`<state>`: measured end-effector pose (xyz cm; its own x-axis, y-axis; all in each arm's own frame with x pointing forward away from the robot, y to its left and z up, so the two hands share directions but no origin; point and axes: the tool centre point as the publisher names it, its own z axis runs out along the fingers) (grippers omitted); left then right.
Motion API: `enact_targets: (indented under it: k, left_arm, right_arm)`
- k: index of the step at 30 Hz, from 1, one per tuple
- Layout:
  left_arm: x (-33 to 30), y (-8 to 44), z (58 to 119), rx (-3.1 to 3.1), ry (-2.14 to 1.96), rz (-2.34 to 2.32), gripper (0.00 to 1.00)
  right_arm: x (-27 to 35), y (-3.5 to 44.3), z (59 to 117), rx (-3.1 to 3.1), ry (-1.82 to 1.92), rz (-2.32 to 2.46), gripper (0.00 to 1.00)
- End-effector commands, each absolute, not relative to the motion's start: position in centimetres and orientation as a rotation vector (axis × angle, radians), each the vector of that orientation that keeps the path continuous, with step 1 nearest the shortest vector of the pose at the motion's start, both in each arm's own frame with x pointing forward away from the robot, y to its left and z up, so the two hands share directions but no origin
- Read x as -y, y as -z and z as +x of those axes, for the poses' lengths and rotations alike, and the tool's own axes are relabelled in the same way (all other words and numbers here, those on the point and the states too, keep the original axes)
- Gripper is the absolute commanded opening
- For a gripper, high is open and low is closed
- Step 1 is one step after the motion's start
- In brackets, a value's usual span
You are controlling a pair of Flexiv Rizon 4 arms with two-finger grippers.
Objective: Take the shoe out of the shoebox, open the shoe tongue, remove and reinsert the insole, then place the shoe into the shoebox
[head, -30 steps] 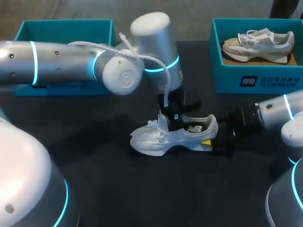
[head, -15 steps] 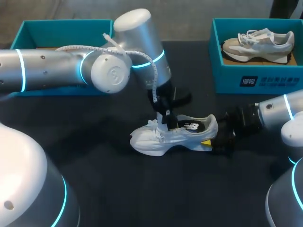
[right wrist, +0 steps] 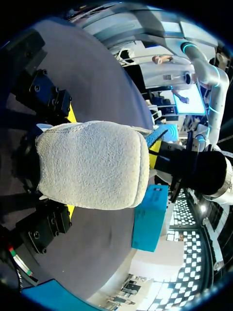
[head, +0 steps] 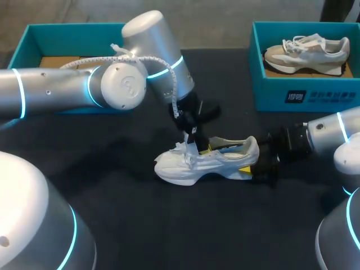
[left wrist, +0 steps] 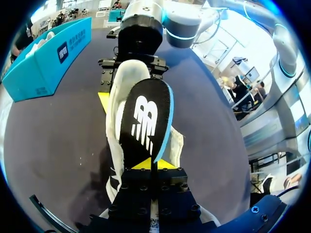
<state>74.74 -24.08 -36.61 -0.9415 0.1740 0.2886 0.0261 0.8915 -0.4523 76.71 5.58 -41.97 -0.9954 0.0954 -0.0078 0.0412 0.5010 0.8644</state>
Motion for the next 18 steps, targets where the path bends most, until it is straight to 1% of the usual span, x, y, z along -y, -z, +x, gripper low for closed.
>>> enact_targets:
  k: [1, 18]
  left_arm:
    - [24.4, 36.3, 74.6, 2.732, -0.659, -0.166, 0.00]
    - [27.3, 34.0, 75.0, 2.712, -0.770, -0.236, 0.00]
  right_arm:
    - [-5.7, 42.1, 76.8, -2.679, -1.529, 0.125, 0.00]
    - [-5.7, 42.1, 76.8, -2.679, -1.529, 0.125, 0.00]
